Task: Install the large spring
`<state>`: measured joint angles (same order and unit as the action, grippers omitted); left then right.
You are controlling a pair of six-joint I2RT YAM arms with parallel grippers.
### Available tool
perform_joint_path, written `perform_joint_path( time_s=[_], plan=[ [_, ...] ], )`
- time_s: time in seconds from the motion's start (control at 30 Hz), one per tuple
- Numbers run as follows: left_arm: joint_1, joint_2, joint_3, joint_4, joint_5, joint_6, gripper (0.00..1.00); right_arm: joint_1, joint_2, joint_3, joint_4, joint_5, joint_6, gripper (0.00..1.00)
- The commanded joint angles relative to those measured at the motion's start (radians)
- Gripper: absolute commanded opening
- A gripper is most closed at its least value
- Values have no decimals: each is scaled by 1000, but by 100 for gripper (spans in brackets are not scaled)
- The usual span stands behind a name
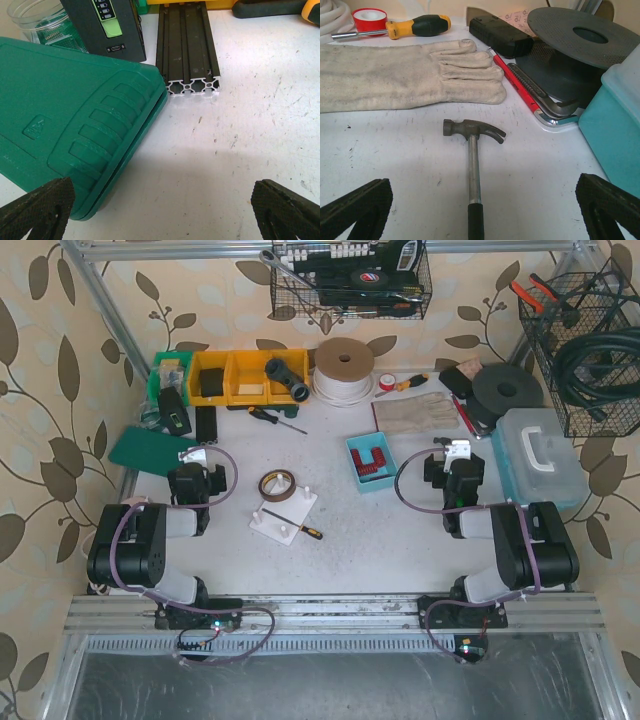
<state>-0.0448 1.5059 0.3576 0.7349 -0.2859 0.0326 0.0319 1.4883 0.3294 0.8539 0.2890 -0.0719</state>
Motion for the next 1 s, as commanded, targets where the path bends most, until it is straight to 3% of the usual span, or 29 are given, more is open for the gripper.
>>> perform_joint_path(
  time_s=[0.0, 0.97],
  plan=[
    [10, -15, 5, 46, 0, 7, 98, 5, 10, 19, 20, 13, -3, 100],
    [10, -37, 15, 24, 6, 9, 98, 3, -27, 25, -23, 22, 8, 100]
  ],
)
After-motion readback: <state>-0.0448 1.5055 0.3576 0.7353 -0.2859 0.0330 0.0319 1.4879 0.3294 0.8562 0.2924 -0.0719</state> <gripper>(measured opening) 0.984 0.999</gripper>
